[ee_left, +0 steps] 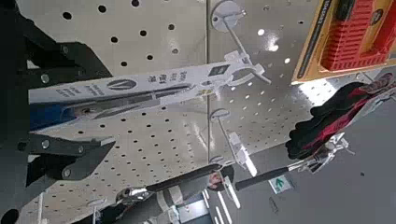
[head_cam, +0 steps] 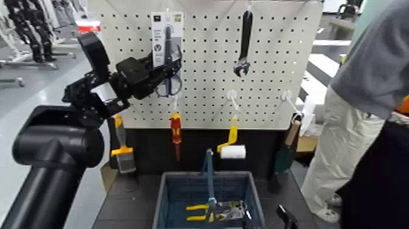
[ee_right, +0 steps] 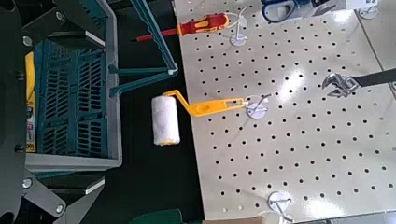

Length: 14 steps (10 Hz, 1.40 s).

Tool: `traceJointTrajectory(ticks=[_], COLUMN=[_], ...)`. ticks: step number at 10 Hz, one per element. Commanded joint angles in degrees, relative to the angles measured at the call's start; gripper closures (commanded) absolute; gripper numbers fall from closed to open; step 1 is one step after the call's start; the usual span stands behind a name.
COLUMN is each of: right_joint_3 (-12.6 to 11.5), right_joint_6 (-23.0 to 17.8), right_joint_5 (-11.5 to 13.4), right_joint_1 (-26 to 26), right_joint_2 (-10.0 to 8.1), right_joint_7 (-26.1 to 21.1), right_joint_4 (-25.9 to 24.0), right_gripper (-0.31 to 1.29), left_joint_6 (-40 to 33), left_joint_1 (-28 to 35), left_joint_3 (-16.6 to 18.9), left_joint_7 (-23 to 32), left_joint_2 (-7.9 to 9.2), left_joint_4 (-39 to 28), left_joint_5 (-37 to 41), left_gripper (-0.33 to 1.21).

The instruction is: Put the blue scissors into the crate.

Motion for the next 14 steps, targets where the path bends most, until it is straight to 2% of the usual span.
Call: traceJointTrajectory(ticks=[1, 7, 14], right_joint_3=[0.0, 0.0, 0.1], right_joint_6=[0.0, 0.1, 0.6], right_joint_5=[-0.1, -0.2, -0.7], right_joint_1=[-0.1, -0.1, -0.1], right_joint_2=[-0.09, 0.0, 0.0], right_joint_7=[0.0, 0.0, 0.4], right_joint_4=[0.0, 0.1, 0.2], right_gripper=[0.26, 0.26, 0.26], left_joint_6=[1.0, 0.4, 0.8], left_joint_1=[-0.2, -0.4, -0.7], left_joint_3=[-0.2, -0.1, -0.1], left_joint_7=[1.0, 1.5, 1.7], left_joint_2=[0.0, 0.18, 0.44], left_joint_4=[-0.7, -0.7, -7.2], left_joint_5=[-0.6, -0.6, 0.0], left_gripper=[1.18, 1.18, 1.18])
